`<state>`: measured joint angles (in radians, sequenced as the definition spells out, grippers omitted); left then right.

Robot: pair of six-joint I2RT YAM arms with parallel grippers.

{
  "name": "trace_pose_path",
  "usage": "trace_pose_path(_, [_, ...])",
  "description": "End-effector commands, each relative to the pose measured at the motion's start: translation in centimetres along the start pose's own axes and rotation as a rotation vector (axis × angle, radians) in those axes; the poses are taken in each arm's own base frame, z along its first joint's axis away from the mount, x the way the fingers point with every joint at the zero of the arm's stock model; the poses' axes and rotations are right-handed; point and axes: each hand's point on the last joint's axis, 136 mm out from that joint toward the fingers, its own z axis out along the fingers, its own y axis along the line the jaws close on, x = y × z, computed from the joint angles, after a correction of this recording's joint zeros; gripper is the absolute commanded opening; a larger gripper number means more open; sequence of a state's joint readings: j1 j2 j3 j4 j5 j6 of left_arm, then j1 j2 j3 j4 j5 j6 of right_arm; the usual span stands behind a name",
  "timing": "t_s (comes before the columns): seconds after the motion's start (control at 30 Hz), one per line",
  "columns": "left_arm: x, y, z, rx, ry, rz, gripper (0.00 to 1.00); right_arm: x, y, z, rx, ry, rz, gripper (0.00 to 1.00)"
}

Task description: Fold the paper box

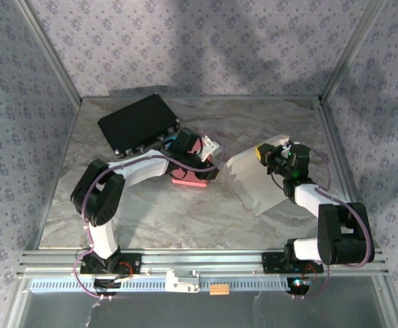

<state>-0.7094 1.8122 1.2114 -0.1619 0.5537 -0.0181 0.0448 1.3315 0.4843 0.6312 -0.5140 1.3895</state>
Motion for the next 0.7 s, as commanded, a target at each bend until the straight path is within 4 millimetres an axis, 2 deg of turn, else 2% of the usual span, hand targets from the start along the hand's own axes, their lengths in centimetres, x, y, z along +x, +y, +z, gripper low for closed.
trace_pose_path(0.0, [-0.5, -0.5, 0.8, 0.032, -0.012, 0.077, 0.35, 0.3, -0.4, -0.2, -0.003, 0.018, -0.024, 0.0])
trace_pose_path(0.2, [0.0, -1.0, 1.9, 0.053, -0.002, 0.1, 0.36, 0.3, -0.6, -0.2, 0.0, 0.016, -0.021, 0.0])
trace_pose_path(0.4, [-0.9, -1.1, 2.5, 0.05, -0.04, 0.088, 0.4, 0.3, -0.5, -0.1, 0.0, 0.01, -0.014, 0.0])
trace_pose_path(0.67, [-1.4, -1.3, 3.3, 0.054, -0.066, 0.089, 0.41, 0.2, -0.5, 0.0, 0.009, 0.007, -0.012, 0.0])
